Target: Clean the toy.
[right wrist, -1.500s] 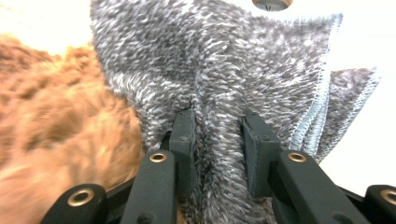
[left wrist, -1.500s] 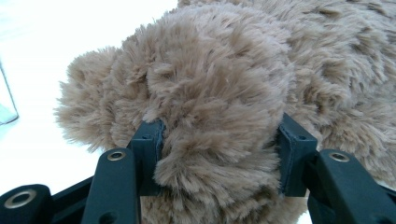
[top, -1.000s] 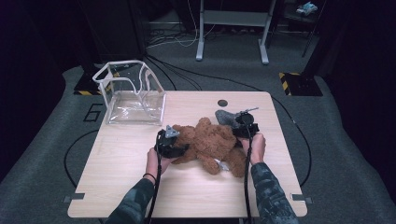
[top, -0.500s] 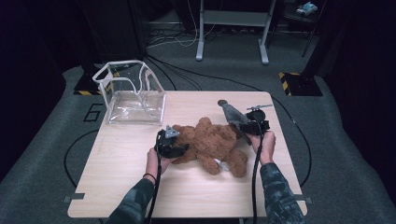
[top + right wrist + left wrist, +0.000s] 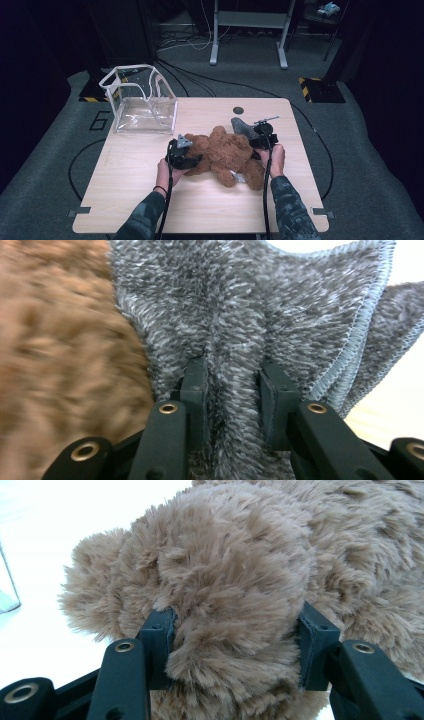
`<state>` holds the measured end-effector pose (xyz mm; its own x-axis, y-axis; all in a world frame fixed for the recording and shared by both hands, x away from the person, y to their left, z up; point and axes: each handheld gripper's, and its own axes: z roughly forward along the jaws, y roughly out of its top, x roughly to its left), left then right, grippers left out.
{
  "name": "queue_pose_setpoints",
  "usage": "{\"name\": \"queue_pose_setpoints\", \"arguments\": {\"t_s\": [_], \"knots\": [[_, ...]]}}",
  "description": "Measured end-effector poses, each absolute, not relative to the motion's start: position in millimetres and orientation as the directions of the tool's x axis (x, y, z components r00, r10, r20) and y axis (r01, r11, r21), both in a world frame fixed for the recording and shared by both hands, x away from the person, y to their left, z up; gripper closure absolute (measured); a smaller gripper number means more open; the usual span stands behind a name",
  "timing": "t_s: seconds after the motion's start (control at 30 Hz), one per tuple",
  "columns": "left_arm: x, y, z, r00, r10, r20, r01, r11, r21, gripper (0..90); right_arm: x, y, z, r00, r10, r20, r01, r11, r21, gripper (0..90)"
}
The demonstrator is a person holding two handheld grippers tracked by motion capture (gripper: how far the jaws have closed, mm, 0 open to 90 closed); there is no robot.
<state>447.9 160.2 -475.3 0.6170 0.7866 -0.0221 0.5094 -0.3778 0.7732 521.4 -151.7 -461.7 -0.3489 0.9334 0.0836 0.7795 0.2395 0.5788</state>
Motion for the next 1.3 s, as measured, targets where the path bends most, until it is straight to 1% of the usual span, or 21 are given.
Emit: {"name": "queue_pose_setpoints", "arguments": {"t_s": [0.07,0.23,0.3,0.33,0.4,0.5,0.57,0.6,0.63,0.67,0.7,0.73,0.8,1.03,1.13,1.23,1.3], "knots": [[447.9,160.2,-475.3,0.617,0.787,-0.022,0.51,-0.377,0.773,46.5,522.0,-154.7,-463.5,-0.34,0.939,0.055,0.784,0.25,0.568,69.0],[447.8,160.0,-475.0,0.613,0.789,-0.022,0.511,-0.376,0.773,45.8,521.4,-166.7,-470.6,-0.309,0.949,0.064,0.803,0.224,0.552,68.8],[447.7,159.9,-474.5,0.613,0.79,-0.021,0.512,-0.376,0.772,44.1,519.5,-167.7,-470.4,-0.315,0.948,0.047,0.8,0.239,0.55,68.8],[447.3,159.3,-473.3,0.614,0.789,-0.007,0.507,-0.388,0.769,43.3,518.8,-167.6,-469.9,-0.324,0.945,0.043,0.798,0.248,0.55,68.7],[447.7,158.8,-472.3,0.605,0.796,-0.013,0.519,-0.382,0.765,38.9,518.2,-167.3,-468.6,-0.325,0.945,0.04,0.796,0.251,0.55,68.7],[448.5,159.1,-470.1,0.609,0.793,-0.008,0.523,-0.394,0.755,34.8,518.2,-166.6,-467.5,-0.326,0.945,0.034,0.795,0.254,0.551,68.6],[449.3,157.9,-469.3,0.601,0.799,-0.018,0.537,-0.387,0.749,27.9,516.9,-166.5,-461.3,-0.326,0.945,0.029,0.777,0.25,0.578,68.3],[451.2,159.2,-470.8,0.597,0.802,-0.033,0.553,-0.381,0.741,25.6,515.5,-167.0,-457.2,-0.319,0.947,0.039,0.761,0.231,0.607,68.3],[451.2,159.2,-470.8,0.597,0.802,-0.033,0.553,-0.381,0.741,23.2,513.4,-167.0,-452.5,-0.325,0.943,0.074,0.747,0.208,0.631,68.2],[453.8,161.3,-475.4,0.585,0.807,-0.075,0.586,-0.357,0.728,20.0,513.5,-166.7,-449.9,-0.349,0.934,0.08,0.723,0.214,0.656,68.2],[454.4,162.3,-477.7,0.581,0.808,-0.092,0.595,-0.345,0.726,19.1,513.1,-164.1,-448.0,-0.366,0.927,0.079,0.719,0.228,0.657,68.2],[453.9,163.4,-478.5,0.584,0.808,-0.078,0.587,-0.355,0.727,18.9,513.6,-160.7,-447.9,-0.382,0.922,0.067,0.714,0.248,0.655,68.2],[452.9,161.4,-479.8,0.577,0.813,-0.081,0.588,-0.344,0.732,18.9,515.1,-155.1,-450.9,-0.393,0.918,0.054,0.728,0.275,0.629,68.2],[453.2,159.0,-479.6,0.58,0.813,-0.055,0.587,-0.37,0.72,19.6,518.5,-156.5,-464.5,-0.371,0.926,0.067,0.763,0.262,0.591,68.4],[453.5,158.3,-480.3,0.584,0.81,-0.043,0.583,-0.382,0.717,19.7,517.9,-162.1,-472.0,-0.345,0.938,0.031,0.782,0.27,0.561,68.4],[452.7,157.1,-480.4,0.583,0.812,-0.034,0.581,-0.386,0.717,19.8,516.6,-169.2,-477.5,-0.314,0.949,-0.043,0.808,0.29,0.513,68.4],[452.6,157.1,-480.4,0.582,0.812,-0.036,0.581,-0.385,0.717,19.8,515.4,-171.8,-477.6,-0.301,0.953,-0.037,0.818,0.278,0.504,68.4]]}}
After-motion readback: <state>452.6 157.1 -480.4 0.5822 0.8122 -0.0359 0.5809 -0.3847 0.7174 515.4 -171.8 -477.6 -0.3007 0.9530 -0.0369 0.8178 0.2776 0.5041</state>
